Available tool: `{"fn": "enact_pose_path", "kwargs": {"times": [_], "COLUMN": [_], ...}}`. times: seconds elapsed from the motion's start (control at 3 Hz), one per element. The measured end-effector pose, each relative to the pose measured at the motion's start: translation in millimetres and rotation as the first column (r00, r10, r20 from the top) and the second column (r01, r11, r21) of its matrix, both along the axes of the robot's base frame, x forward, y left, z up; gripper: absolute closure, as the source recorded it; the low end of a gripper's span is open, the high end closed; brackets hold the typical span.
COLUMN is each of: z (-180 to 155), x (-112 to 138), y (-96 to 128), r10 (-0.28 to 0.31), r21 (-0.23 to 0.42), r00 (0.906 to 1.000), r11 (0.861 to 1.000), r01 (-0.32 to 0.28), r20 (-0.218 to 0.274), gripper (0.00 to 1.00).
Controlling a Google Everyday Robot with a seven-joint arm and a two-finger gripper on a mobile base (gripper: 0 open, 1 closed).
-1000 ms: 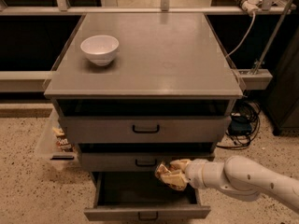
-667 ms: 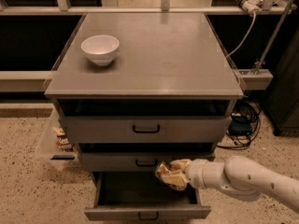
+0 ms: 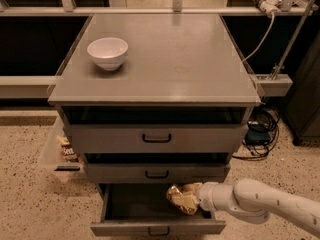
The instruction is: Place orange can into bottom drawer
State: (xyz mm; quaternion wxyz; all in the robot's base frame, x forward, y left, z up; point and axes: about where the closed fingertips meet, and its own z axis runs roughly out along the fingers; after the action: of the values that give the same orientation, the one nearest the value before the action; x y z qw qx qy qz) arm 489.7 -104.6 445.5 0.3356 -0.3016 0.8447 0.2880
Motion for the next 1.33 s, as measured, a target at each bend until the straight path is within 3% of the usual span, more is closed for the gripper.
{"fn": "enact_pose_path", "kwargs": {"times": [0.67, 1.33], "z": [-90.6, -102.7], "x": [-1.2, -0.1], "y": [-6.5, -6.3], "r10": [-0.074, -0.094], "r21": [-0.011, -0.003], "r00": [0.9858, 0.9819], "r11": [0.997, 0.996], "r01": [0.073, 0.095], "r20": [-0.151, -0.165], "gripper": [1.00, 1.00]}}
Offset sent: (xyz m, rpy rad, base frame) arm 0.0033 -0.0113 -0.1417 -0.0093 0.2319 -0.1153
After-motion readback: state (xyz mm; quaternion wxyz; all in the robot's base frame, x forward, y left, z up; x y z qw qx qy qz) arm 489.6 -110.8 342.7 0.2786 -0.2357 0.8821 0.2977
